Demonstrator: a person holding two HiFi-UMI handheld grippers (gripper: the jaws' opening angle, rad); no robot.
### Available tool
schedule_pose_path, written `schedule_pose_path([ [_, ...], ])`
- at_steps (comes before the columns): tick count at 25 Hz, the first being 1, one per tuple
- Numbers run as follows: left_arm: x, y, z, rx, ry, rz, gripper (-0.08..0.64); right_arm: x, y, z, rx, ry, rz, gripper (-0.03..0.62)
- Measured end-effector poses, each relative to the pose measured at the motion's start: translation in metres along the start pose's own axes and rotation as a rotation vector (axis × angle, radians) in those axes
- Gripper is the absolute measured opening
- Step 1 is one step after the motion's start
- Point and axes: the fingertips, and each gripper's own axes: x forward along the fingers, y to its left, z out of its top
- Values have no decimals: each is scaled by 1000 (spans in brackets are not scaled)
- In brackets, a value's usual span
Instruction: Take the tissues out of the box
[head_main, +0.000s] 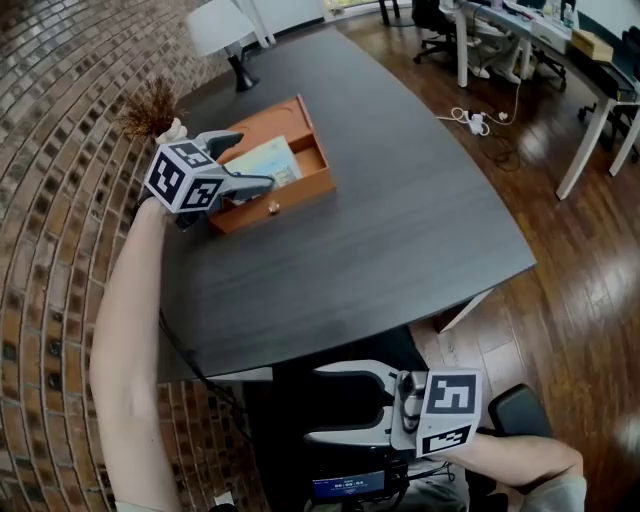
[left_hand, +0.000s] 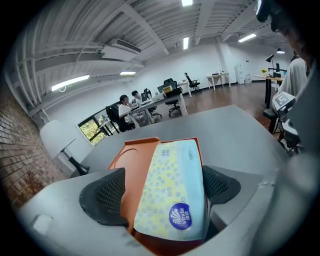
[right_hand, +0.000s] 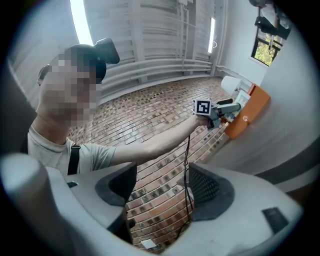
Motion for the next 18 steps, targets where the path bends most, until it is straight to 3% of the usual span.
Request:
schedule_pose_path([
  [9, 14, -11, -12, -134, -1, -166, 447, -5, -4, 1, 15, -10, -10, 324],
  [18, 12, -10, -9, -70, -2, -163, 390, -3, -5, 2, 14, -15, -6, 324],
])
